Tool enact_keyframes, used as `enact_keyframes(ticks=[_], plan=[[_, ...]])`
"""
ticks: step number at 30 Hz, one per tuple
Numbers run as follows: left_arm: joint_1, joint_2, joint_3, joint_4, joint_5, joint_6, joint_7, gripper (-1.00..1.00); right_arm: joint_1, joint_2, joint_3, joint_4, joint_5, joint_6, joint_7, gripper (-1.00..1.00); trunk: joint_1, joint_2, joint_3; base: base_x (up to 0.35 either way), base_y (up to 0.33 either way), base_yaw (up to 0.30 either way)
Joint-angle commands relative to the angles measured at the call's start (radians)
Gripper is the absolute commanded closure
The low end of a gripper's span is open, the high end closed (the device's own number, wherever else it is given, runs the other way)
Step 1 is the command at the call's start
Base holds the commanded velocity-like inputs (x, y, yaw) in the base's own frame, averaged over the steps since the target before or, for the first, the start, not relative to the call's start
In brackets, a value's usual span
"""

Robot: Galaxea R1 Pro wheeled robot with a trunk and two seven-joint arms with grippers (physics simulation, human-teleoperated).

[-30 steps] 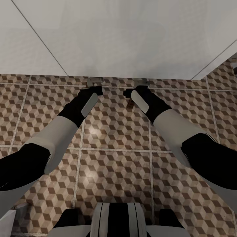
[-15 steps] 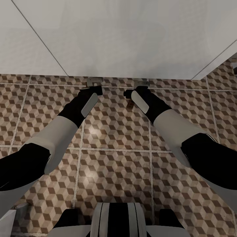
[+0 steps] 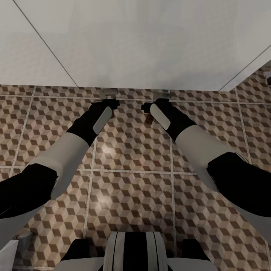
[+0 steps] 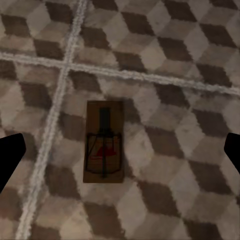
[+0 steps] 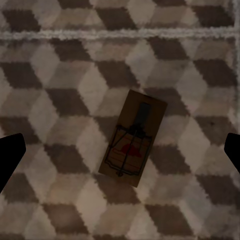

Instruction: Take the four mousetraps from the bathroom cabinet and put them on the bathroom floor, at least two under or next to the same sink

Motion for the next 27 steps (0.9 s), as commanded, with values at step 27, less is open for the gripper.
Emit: enact_keyframes(ticks=[27], plan=[[0.0, 0.002, -0.008, -0.001, 0.012, 0.001, 0.009, -1.0, -0.001, 0.0, 0.004, 0.002, -0.008, 0.0, -0.008, -1.0, 0.0, 0.0, -0.001, -0.082, 0.0, 0.0]])
